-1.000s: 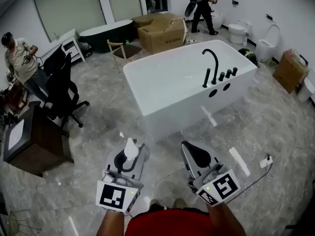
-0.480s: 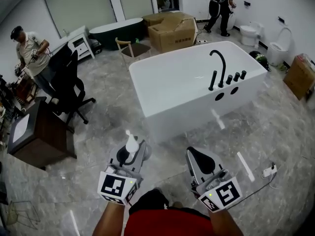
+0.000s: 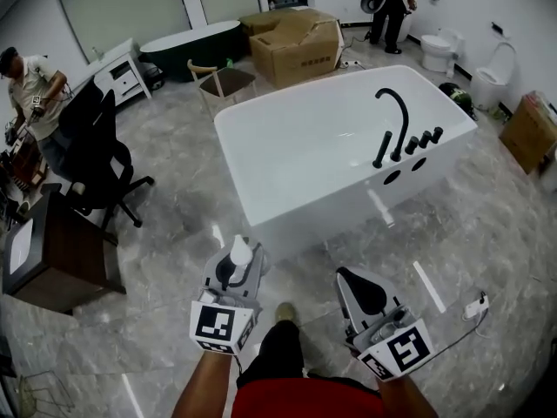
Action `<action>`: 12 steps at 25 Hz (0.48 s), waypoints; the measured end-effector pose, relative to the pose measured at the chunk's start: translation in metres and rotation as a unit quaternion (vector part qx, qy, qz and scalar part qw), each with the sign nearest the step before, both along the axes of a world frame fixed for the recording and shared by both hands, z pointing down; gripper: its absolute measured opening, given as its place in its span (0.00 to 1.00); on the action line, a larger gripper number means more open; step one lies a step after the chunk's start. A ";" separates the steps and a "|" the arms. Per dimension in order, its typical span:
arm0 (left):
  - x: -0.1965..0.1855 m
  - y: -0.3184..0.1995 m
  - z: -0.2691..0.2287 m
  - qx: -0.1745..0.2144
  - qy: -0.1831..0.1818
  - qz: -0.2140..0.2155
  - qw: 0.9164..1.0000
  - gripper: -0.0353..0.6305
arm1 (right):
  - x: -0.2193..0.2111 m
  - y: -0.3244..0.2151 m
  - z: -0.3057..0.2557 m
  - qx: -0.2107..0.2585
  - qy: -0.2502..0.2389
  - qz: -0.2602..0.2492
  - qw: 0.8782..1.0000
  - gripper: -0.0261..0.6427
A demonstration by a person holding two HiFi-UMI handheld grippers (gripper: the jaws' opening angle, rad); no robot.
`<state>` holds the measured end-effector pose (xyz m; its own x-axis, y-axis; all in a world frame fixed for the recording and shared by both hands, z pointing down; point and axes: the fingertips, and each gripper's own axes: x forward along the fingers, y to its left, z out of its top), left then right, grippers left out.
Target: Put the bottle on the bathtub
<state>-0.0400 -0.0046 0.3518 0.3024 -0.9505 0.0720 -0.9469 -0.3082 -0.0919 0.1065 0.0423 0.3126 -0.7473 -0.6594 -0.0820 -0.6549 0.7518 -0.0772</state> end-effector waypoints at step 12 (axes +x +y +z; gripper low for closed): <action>-0.062 -0.195 0.115 -0.036 0.001 0.043 0.998 0.18 | -0.083 -0.178 0.055 -0.061 0.050 0.033 0.996 0.04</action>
